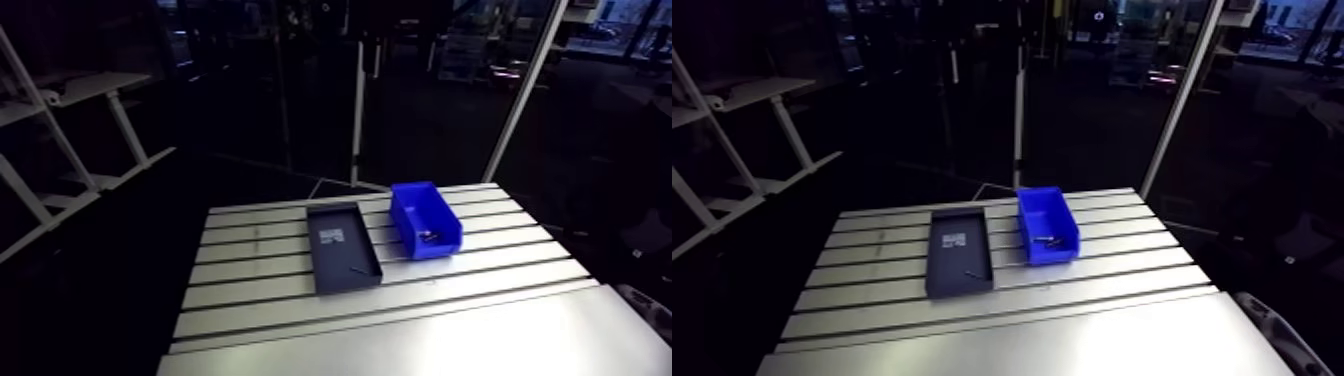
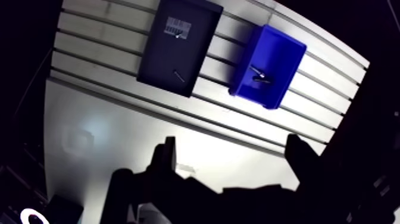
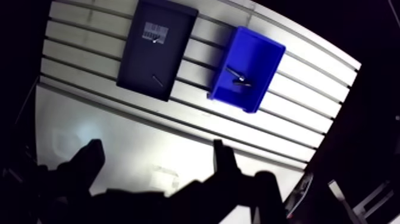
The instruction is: Pick up the M10 bolt from the tray and put it into the blue bin.
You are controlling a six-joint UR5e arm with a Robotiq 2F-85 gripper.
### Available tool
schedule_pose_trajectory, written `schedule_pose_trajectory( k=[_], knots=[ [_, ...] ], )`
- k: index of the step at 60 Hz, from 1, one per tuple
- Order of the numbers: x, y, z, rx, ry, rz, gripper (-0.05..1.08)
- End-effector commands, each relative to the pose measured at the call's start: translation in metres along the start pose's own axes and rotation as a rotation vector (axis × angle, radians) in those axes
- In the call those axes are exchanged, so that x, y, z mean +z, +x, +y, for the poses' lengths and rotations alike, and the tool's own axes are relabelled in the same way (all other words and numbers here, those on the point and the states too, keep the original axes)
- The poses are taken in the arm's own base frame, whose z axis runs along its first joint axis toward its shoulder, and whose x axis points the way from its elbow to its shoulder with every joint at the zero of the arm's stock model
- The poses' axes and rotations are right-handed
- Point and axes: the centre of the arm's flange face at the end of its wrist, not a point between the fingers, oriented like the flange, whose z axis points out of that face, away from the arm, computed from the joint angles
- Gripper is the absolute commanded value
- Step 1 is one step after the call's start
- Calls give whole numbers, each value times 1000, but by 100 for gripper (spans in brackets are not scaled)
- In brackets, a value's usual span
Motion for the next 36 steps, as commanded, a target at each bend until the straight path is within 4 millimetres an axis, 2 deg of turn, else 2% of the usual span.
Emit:
schedule_pose_trajectory(
  k=[1, 13, 36],
  knots=[
    [-28, -21, -42, 289, -26, 26, 1],
    [-20, -22, -43, 345, -28, 19, 1],
    [-19, -24, -43, 349, -28, 18, 1]
  ],
)
